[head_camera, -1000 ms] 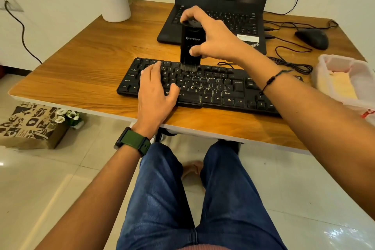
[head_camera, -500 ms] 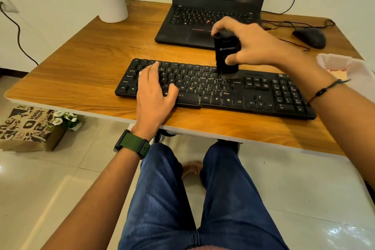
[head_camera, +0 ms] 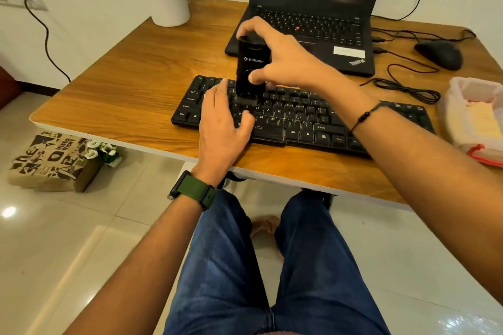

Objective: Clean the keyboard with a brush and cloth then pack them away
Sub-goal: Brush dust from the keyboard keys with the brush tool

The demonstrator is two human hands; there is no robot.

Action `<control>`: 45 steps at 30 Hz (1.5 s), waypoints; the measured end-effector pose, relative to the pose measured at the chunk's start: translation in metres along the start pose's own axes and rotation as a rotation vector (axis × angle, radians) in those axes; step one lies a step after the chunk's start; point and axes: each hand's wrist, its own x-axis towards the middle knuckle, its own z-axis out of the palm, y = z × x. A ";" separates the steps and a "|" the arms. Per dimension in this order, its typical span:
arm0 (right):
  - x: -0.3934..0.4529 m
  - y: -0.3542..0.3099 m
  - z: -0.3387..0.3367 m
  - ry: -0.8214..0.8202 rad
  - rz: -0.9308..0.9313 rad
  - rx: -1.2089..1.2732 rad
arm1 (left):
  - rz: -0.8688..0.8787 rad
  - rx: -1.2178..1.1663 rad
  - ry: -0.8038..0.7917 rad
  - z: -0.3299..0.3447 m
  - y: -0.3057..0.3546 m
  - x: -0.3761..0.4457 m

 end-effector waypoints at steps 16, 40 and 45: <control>-0.052 0.020 -0.069 -0.151 0.169 -0.344 | 0.006 0.010 -0.009 0.000 0.000 -0.001; -0.048 0.017 -0.042 -0.021 0.071 -0.200 | -0.001 0.013 -0.007 0.000 0.000 -0.001; -0.079 0.034 -0.073 -0.020 0.208 -0.237 | 0.006 0.019 -0.011 0.000 0.000 -0.001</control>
